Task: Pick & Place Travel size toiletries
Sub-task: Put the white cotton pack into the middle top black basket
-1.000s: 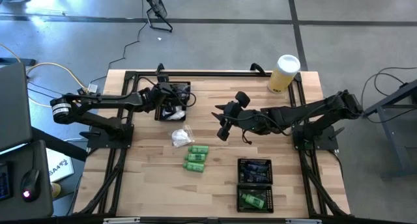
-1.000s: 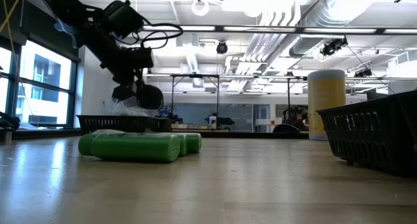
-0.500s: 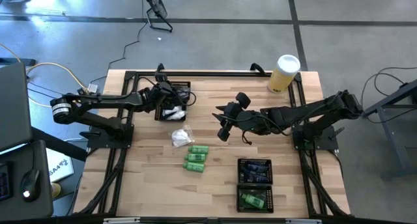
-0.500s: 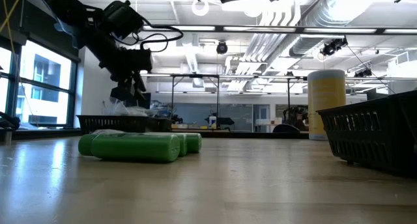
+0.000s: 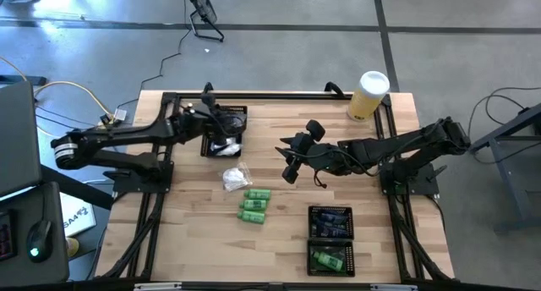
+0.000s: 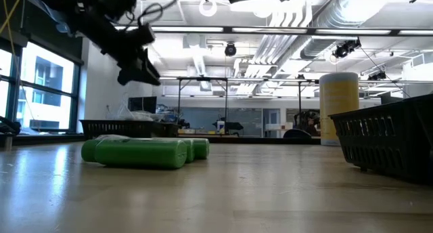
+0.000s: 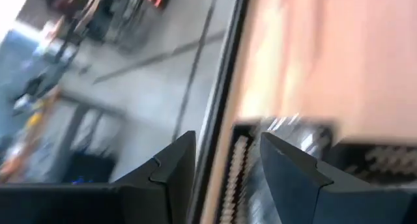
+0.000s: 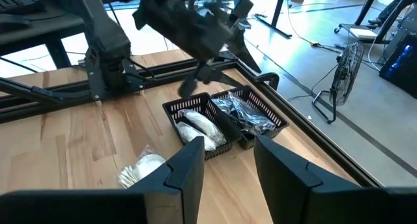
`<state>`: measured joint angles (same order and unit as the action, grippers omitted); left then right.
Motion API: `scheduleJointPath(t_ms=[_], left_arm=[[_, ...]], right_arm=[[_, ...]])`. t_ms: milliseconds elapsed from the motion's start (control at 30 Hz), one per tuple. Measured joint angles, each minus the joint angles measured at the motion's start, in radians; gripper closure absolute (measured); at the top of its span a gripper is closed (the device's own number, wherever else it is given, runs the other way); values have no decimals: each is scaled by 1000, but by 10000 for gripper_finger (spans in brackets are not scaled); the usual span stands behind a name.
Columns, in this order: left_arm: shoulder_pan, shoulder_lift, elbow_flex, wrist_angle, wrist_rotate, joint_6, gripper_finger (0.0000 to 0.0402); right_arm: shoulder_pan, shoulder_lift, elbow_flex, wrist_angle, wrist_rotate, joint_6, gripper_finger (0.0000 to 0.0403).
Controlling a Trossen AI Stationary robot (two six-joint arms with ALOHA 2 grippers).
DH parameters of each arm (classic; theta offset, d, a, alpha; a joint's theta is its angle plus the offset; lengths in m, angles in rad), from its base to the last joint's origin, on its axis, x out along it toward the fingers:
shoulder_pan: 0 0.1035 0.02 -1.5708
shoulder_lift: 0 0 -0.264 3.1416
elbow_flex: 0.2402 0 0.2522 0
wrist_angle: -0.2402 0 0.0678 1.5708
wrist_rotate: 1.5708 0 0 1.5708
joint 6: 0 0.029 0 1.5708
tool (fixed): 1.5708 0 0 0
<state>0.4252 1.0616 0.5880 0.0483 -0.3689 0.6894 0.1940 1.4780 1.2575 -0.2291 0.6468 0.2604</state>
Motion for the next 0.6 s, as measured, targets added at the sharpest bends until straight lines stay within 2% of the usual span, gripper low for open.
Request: scheduleJointPath(t_ms=[167, 300, 467, 600], left_arm=[[0, -50, 0, -38, 283, -37, 236], [0, -52, 0, -82, 439, -52, 236], [0, -52, 0, -115, 510, -83, 236], [-16, -52, 0, -112, 524, -100, 236]], right_arm=[[0, 0, 0, -1, -1, -2, 275], [0, 0, 0, -1, -2, -2, 275], [0, 0, 0, -1, -5, 2, 275], [0, 0, 0, -1, -56, 5, 275]])
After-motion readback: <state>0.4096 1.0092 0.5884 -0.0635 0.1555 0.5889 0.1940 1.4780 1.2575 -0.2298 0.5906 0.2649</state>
